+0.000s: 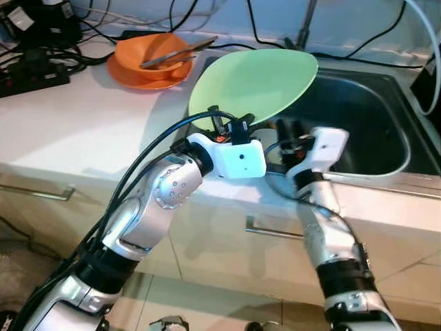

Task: Kitchen organization

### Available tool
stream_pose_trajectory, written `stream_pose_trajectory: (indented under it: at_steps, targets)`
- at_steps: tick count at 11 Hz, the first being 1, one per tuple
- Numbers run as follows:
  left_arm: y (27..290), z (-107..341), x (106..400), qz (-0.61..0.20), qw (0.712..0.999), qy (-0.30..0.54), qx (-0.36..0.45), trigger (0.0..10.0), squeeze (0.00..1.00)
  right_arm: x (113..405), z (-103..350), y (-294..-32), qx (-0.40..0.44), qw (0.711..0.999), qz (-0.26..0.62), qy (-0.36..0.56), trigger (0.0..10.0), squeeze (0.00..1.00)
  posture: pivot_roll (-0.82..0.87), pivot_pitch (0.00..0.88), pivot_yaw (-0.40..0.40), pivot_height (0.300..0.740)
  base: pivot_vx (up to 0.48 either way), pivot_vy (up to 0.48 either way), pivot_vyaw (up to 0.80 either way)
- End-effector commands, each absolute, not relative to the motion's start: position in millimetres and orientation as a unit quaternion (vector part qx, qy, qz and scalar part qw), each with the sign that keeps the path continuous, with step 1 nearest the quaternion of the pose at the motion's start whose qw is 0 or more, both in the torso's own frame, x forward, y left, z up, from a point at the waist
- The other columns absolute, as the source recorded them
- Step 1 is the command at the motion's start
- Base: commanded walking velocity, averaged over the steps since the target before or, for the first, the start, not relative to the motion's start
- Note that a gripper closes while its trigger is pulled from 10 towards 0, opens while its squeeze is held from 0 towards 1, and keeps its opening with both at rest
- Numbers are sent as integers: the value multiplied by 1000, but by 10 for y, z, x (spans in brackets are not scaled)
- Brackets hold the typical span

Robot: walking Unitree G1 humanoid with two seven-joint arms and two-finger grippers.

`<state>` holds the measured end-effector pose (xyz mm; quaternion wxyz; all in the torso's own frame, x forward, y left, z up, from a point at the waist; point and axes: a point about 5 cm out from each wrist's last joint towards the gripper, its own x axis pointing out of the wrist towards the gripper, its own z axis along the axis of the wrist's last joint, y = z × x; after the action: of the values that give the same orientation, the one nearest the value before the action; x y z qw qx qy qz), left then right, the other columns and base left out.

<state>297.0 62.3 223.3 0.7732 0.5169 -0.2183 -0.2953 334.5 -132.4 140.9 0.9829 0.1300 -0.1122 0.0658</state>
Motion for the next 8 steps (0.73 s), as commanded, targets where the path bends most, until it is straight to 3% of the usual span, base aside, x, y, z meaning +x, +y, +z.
stream_pose_trajectory:
  at_steps: [1, 2, 8]
  targets:
    - [591, 2387, 2969, -279, 768, -257, 516, 10000, 0, 3336, 1245, -1498, 147, 986, 31, -73, 10000, 1000, 105, 61, 12, 740, 0, 0, 0]
    - [577, 2379, 2977, -282, 766, -262, 515, 10000, 0, 3369, 1316, -1646, 191, 979, 7, -76, 10000, 1000, 92, 58, 19, 740, 0, 0, 0]
    - [538, 2195, 2971, -304, 763, -259, 508, 10000, 0, 3374, 1459, -2090, 257, 960, -60, -91, 10000, 1000, 71, 40, 34, 740, 0, 0, 0]
